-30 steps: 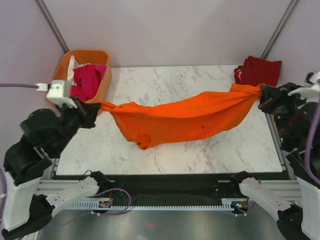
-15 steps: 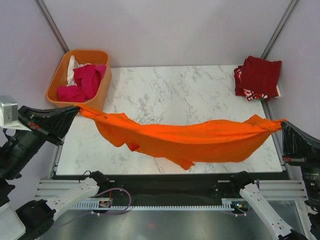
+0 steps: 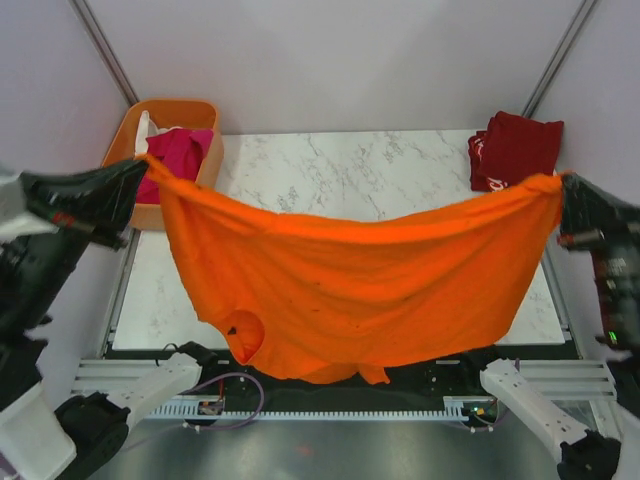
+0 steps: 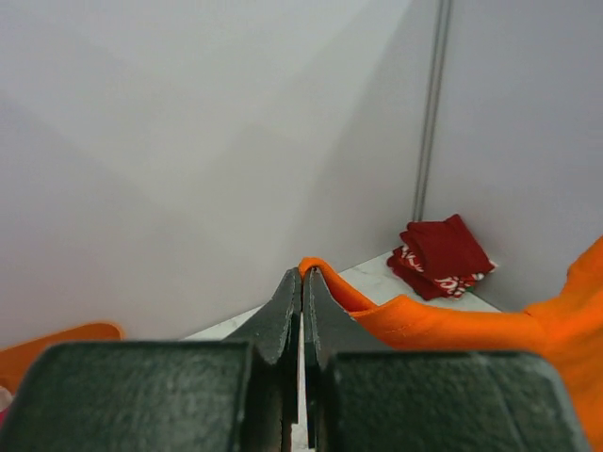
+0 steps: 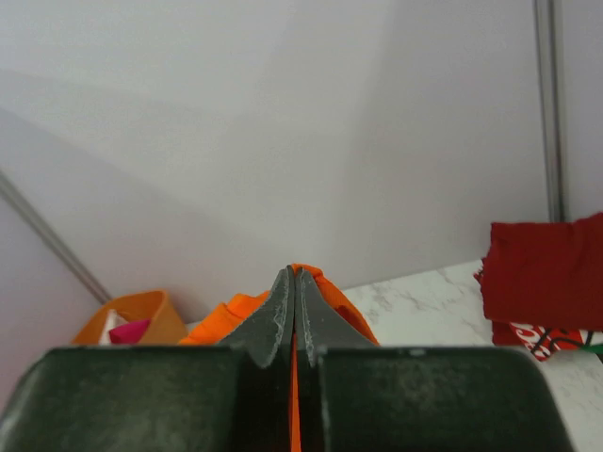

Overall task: Fold and stack the t-shirts
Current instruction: Flatten the tshirt out

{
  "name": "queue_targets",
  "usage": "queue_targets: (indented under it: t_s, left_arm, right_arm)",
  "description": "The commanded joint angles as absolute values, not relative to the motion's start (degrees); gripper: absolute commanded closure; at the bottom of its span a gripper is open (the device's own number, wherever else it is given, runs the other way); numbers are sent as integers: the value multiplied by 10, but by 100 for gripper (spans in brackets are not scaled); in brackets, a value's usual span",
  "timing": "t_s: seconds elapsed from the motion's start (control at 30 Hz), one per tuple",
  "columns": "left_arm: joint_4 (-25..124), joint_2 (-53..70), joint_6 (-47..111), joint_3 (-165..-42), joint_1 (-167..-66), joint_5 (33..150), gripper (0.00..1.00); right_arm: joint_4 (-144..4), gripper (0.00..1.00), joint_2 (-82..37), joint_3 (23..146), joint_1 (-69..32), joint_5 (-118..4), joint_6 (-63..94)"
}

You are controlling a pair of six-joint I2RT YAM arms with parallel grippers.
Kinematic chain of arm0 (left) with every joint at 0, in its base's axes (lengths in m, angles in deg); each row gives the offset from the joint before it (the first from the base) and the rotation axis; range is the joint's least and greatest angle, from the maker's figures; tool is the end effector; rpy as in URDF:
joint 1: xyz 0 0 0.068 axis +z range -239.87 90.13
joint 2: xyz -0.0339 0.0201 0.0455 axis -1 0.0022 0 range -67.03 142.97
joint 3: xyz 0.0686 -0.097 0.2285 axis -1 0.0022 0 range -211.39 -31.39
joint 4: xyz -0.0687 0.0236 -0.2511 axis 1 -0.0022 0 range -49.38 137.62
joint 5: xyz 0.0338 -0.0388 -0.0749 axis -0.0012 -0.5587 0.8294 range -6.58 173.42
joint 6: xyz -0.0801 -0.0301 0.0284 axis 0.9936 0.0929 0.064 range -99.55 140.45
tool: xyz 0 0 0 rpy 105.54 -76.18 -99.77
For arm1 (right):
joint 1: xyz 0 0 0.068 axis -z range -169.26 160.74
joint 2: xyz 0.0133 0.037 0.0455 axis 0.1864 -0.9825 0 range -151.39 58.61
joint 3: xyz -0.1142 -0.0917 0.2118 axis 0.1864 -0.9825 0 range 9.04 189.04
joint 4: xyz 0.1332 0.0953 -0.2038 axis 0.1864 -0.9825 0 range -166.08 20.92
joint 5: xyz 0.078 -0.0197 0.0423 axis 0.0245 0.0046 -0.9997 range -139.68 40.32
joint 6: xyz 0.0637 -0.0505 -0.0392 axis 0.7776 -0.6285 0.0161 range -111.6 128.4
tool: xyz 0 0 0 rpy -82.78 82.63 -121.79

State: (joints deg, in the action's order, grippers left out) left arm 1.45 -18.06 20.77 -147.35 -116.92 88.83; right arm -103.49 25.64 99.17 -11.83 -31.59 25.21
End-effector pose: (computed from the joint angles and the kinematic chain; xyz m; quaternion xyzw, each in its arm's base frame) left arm 0.0337 -0.0258 0.6045 0.1689 0.5427 -0.2205 0.7927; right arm 0.0403 -0.0104 0.5451 0.1033 0.5528 0.1951 0.8036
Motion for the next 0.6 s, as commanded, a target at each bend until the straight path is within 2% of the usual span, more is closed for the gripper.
queue_targets:
  t_s: [0.0,0.03,0.1,0.13,0.17,0.2,0.23,0.27,0.3,0.33,0.37,0.43,0.47,0.57]
  left_arm:
    - [42,-8,140,-1491,-1165,812,98]
    - [42,32,128,-1499,-1162,782,98]
    - [40,146,122,-1521,-1114,782,98]
    - [40,187,126,-1527,-1095,783,98]
    - [38,232,134,-1552,-1061,782,97]
    - [6,348,162,-1577,-1046,777,91]
    - [-28,407,175,-1616,-1034,780,84]
    - [-63,468,216,-1690,-1022,780,67]
    - [-105,501,239,-1699,-1020,784,50]
    - [-115,528,254,-1696,-1017,808,38]
    - [-115,525,262,-1649,-1018,817,18]
    - [-72,475,288,-1575,-1019,805,13]
    - [-57,455,288,-1512,-1019,803,0]
    - [-47,384,290,-1453,-1017,789,0]
  right_arm:
    - [-1102,100,79,1012,-128,-173,267]
    - [-1110,100,9,1018,-128,-146,273]
    - [-1114,100,-51,1007,-118,-126,305]
    - [-1116,100,-113,994,-85,-135,317]
    - [-1111,96,-143,981,-61,-149,338]
    - [-1110,71,-174,970,-32,-184,359]
    - [-1116,38,-238,964,12,-241,375]
    - [-1122,3,-264,958,19,-250,385]
    - [-1121,2,-279,951,21,-249,387]
    - [-1119,2,-282,928,23,-246,392]
    - [-1093,2,-271,910,22,-250,390]
    - [-1057,2,-215,847,22,-252,374]
    - [-1046,2,-199,837,22,-254,369]
    - [-1047,2,-158,820,22,-274,352]
